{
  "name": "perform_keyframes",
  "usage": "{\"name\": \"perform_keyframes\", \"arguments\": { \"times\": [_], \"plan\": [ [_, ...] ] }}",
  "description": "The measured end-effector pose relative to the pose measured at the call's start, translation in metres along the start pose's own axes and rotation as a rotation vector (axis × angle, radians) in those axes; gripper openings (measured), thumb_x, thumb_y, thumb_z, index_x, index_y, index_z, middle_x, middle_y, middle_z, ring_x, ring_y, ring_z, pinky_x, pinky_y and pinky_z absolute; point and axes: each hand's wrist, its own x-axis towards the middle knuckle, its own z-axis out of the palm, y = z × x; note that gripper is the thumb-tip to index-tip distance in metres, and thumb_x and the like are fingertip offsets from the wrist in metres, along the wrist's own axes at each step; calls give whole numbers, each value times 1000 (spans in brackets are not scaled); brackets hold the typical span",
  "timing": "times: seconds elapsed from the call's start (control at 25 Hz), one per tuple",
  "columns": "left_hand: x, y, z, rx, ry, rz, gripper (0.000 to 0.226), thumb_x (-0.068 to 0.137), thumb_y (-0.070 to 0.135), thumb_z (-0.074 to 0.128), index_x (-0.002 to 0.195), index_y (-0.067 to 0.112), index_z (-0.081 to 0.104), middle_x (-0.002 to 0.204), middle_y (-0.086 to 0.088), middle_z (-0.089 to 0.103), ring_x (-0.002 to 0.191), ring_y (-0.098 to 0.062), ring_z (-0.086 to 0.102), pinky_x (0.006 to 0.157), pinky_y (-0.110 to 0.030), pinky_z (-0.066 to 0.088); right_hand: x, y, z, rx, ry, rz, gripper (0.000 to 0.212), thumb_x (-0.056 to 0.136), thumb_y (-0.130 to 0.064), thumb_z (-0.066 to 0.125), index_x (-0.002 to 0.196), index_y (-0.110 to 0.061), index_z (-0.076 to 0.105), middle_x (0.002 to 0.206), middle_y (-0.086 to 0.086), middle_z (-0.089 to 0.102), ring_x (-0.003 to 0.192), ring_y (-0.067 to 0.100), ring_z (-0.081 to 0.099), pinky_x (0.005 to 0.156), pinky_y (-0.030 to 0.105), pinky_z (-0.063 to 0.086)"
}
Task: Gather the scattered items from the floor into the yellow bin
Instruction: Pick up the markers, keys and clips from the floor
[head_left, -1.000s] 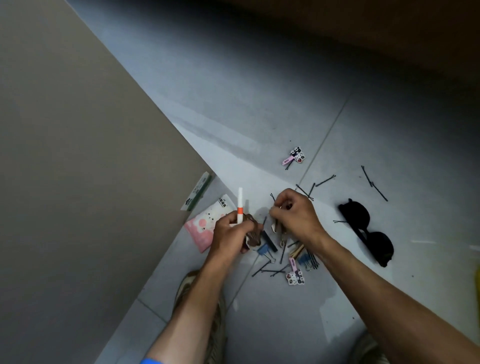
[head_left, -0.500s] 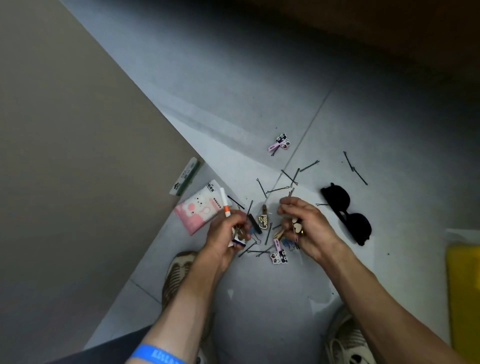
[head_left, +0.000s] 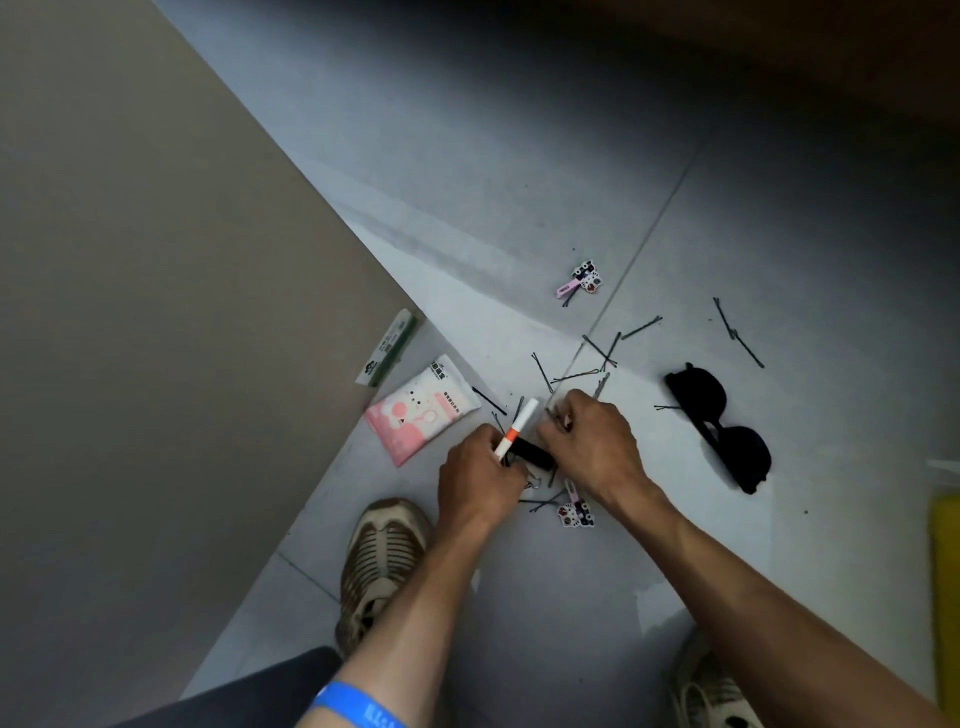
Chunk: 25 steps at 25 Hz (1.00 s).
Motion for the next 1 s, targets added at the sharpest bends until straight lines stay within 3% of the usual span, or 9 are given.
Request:
{"name": "perform_keyframes", "arguments": {
  "times": [0.12, 0.28, 0.4, 0.56, 0.68, 0.8, 0.88, 1.0],
  "plan": [
    [3, -5, 1, -91, 5, -34, 13, 74, 28, 68, 85, 23, 63, 78, 6, 67, 76, -21, 64, 70, -30, 51, -12, 5, -3, 10, -78, -136, 14, 91, -30, 52, 100, -20, 48, 84, 5, 66, 71, 27, 62, 63, 36, 51],
    [5, -11, 1, -295, -28, -131, 15, 64, 33, 67, 78, 30, 63, 72, 8, 68, 70, -16, 65, 66, -32, 54, -24, -3, 14, -265, -153, -300, 23, 96, -38, 52, 104, -17, 45, 98, 7, 64, 86, 32, 63, 66, 36, 44],
    [5, -11, 1, -565, -39, -177, 17, 66, 19, 66, 74, 33, 66, 59, 3, 66, 54, -21, 60, 50, -32, 50, -25, 1, 17, -351, -129, -284, 25, 101, -36, 42, 108, -12, 47, 103, 9, 63, 85, 32, 63, 65, 36, 44],
    [11, -5, 3, -804, -63, -199, 22, 60, 6, 67, 72, 23, 67, 60, -11, 65, 48, -23, 57, 45, -29, 44, -23, 13, 3, -200, -69, -177, 26, 101, -38, 40, 101, -13, 45, 99, 10, 59, 84, 32, 59, 62, 33, 35],
    [9, 11, 1, -901, -116, -213, 21, 53, 6, 67, 68, 21, 68, 59, -12, 62, 47, -24, 58, 46, -29, 45, -18, 14, -12, 248, -89, -25, 24, 98, -38, 49, 94, -15, 49, 88, 3, 62, 72, 17, 57, 62, 29, 42],
    [17, 36, -8, -908, -117, -221, 17, 62, 4, 65, 68, 20, 68, 59, -9, 61, 45, -19, 55, 43, -26, 44, -7, 10, -29, 1007, -188, 241, 13, 99, -26, 53, 103, -15, 58, 83, 7, 68, 46, 9, 45, 40, 21, 35],
    [38, 62, -10, -743, -50, -161, 17, 77, 5, 63, 79, 22, 67, 66, -4, 66, 50, -15, 58, 45, -27, 47, 1, 17, -47, 1319, -219, 306, 18, 98, -16, 51, 113, -13, 60, 78, 10, 65, 42, 11, 38, 38, 18, 25],
    [82, 112, -15, -302, 132, 30, 7, 84, 23, 64, 91, 24, 62, 86, 1, 70, 72, -20, 63, 66, -31, 51, 11, 31, -74, 1471, -271, 287, 30, 88, -18, 51, 114, -10, 63, 76, 8, 59, 46, 15, 42, 39, 18, 24]
  ]
}}
